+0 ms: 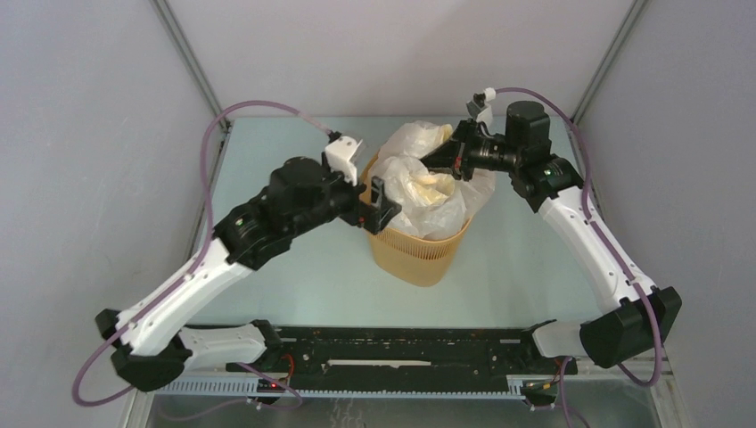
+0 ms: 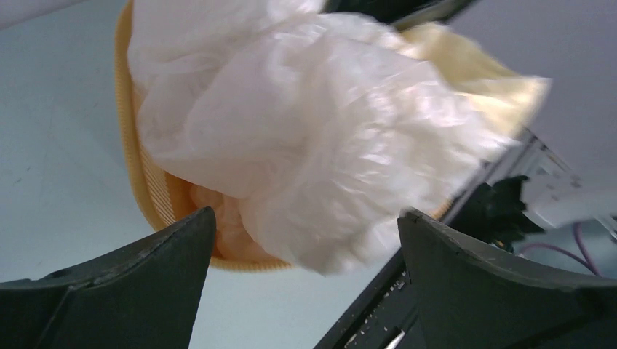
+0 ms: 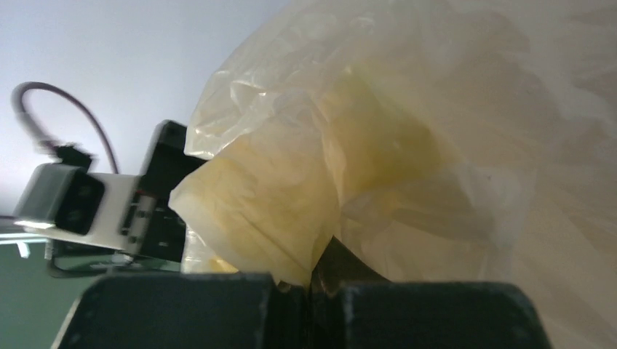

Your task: Put the trash bags into the trash bin

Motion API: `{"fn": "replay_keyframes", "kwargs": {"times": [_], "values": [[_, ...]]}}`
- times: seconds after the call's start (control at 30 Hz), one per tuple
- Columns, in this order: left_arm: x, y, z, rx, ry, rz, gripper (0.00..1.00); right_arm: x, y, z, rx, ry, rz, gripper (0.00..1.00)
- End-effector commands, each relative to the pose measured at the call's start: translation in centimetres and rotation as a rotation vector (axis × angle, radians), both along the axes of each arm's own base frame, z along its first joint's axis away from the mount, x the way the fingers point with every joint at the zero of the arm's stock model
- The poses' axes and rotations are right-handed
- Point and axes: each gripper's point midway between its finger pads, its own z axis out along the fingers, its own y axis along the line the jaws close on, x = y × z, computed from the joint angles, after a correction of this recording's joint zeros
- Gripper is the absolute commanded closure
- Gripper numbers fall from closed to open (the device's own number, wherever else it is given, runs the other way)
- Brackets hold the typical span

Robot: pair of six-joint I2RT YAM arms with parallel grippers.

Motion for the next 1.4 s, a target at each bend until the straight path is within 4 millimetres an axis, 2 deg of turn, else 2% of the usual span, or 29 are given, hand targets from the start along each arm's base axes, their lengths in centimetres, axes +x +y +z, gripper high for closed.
{"fn": "replay_keyframes", "kwargs": {"times": [0.0,0.17,0.3,0.4,0.5,0.57,0.73,0.93,1.0,1.03,1.13,1.2,1.37], "values": [[-3.7,0.9,4.0,-0.125,-0.126,-0.153,0.0,-1.0,-0.4,-1.6,-0.258,-0.158,0.067,1.0],[-3.4,3.1,2.8,-0.112,-0.089,-0.047,0.0,-0.8,-0.6,-6.4,-0.598,-0.202,0.03,1.0],[-2.8,4.4,2.4,-0.151,-0.054,0.05,0.0,0.6,-0.2,-10.6,-0.789,-0.19,-0.026,1.0],[-2.8,4.8,2.8,-0.187,-0.054,0.077,0.0,1.4,1.2,-13.1,-0.813,-0.178,-0.021,1.0],[-2.7,5.2,3.1,-0.206,-0.048,0.104,0.0,1.9,3.6,-14.7,-0.779,-0.161,0.011,1.0],[-2.7,5.5,3.4,-0.226,-0.041,0.122,0.0,2.3,4.3,-16.1,-0.781,-0.113,-0.004,1.0],[-3.2,5.8,3.7,-0.281,-0.024,0.132,0.0,3.5,3.2,-20.0,-0.869,-0.137,-0.073,1.0],[-3.5,6.1,3.6,-0.311,-0.013,0.137,0.0,2.7,2.8,-24.6,-0.925,-0.115,0.006,1.0],[-3.6,6.1,3.9,-0.311,-0.02,0.133,0.0,2.5,3.0,-24.3,-0.92,-0.116,0.02,1.0],[-3.6,6.1,4.1,-0.306,-0.023,0.132,0.0,2.6,3.0,-23.1,-0.912,-0.12,0.006,1.0],[-3.5,6.5,4.9,-0.303,-0.043,0.141,0.0,2.2,3.2,-17.3,-0.831,-0.149,-0.016,1.0],[-3.4,6.7,5.3,-0.309,-0.052,0.148,0.0,1.3,3.3,-13.7,-0.763,-0.107,-0.01,1.0],[-3.1,6.7,6.0,-0.351,-0.021,0.175,0.0,-1.2,3.1,-8.3,-0.657,-0.042,-0.032,1.0]]}}
